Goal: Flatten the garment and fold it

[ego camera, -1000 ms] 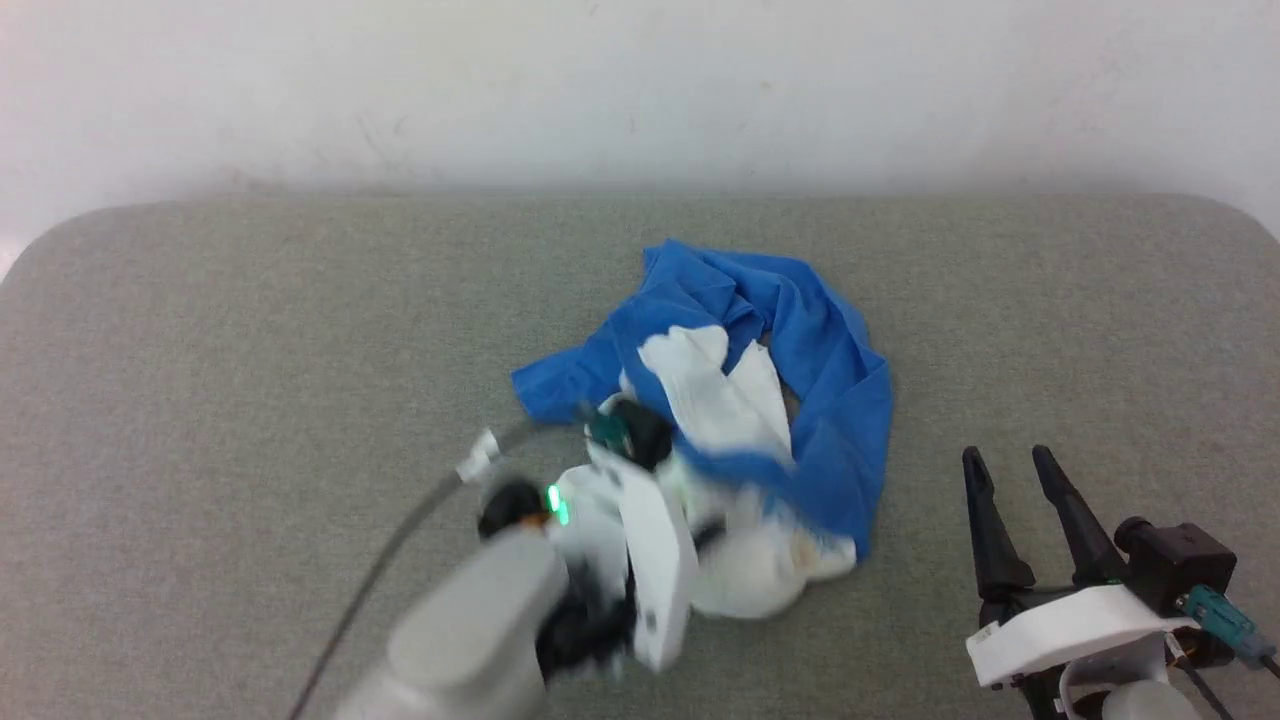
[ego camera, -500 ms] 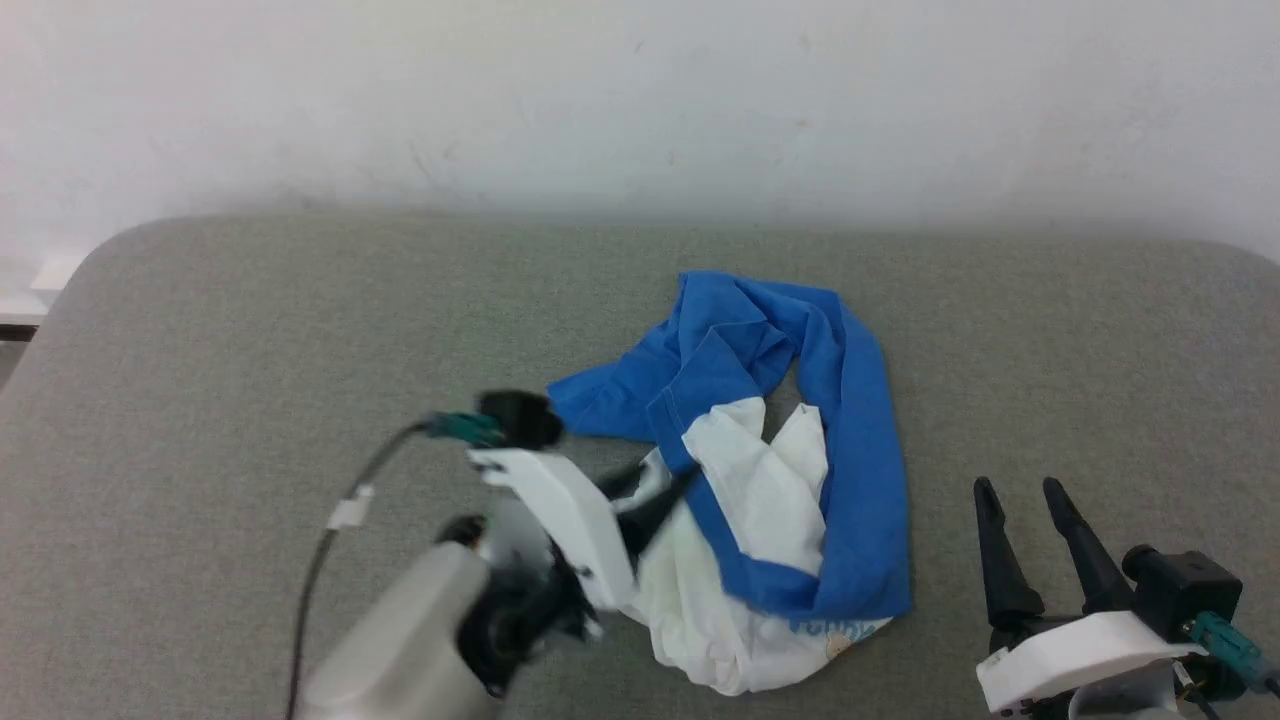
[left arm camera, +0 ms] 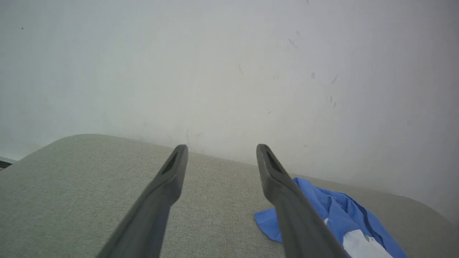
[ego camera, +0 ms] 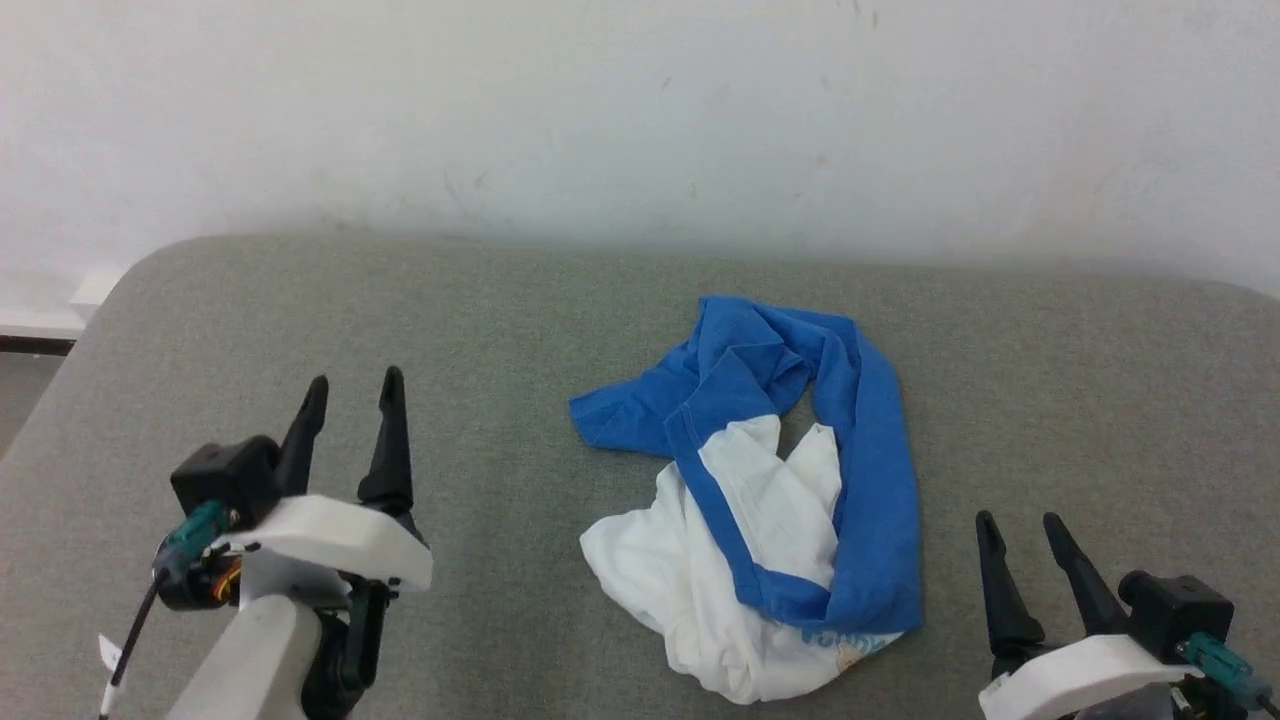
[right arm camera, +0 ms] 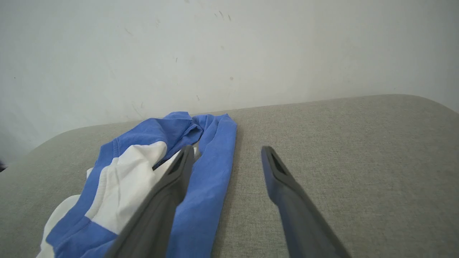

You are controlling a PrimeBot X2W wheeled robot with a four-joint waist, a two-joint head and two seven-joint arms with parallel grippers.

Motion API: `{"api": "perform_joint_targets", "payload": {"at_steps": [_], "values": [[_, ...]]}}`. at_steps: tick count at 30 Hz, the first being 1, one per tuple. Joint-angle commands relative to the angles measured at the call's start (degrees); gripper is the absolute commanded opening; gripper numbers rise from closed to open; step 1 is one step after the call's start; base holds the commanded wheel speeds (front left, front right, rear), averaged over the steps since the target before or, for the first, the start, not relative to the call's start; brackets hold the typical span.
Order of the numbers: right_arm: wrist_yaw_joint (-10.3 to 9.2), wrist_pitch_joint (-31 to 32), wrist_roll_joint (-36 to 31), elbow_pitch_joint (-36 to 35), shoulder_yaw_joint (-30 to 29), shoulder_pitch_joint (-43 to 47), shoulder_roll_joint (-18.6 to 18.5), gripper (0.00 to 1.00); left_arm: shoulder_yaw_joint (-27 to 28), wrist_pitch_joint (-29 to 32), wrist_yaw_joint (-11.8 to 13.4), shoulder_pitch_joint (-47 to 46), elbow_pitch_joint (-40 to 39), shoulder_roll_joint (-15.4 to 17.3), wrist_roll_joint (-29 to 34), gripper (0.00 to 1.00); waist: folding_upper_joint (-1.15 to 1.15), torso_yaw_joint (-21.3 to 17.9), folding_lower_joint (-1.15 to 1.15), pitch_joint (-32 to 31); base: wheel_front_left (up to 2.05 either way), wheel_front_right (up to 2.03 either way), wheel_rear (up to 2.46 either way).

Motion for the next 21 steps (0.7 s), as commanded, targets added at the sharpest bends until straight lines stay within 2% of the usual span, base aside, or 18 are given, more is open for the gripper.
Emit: {"api": "perform_joint_targets", "payload": {"at_steps": [1,5,12,16,21], "values": [[-0.11,-0.27,0.27,0.65,-0.12,0.57,0.05,1.0,1.43,-0.26,0.61,1.7,-1.88,-0.96,2.54,1.0,0.0,0.21,0.01,0.15,0.0,0.0,0.0],[-0.11,1.01,0.1,3.13,-0.31,-0.26,0.05,1.0,5.57,-0.3,0.62,7.34,-5.37,-4.8,7.56,1.0,0.0,0.17,0.01,0.52,0.0,0.0,0.0],[-0.11,8.3,-0.8,7.3,-1.7,-6.03,0.05,1.0,9.12,-0.31,-2.16,11.3,-6.57,-9.75,12.64,1.0,0.0,1.06,0.01,1.5,0.0,0.0,0.0],[-0.11,16.19,-4.49,9.31,-0.7,-14.01,0.05,1.0,10.44,-0.32,-3.83,11.11,-6.43,-11.79,14.58,1.0,0.0,1.77,0.01,2.92,0.0,0.0,0.0],[-0.11,30.9,-10.56,16.09,2.7,-25.89,0.05,1.0,11.48,-0.32,-5.92,9.54,-6.4,-14.02,16.54,1.0,0.0,3.24,0.01,5.92,0.0,0.0,0.0]]}}
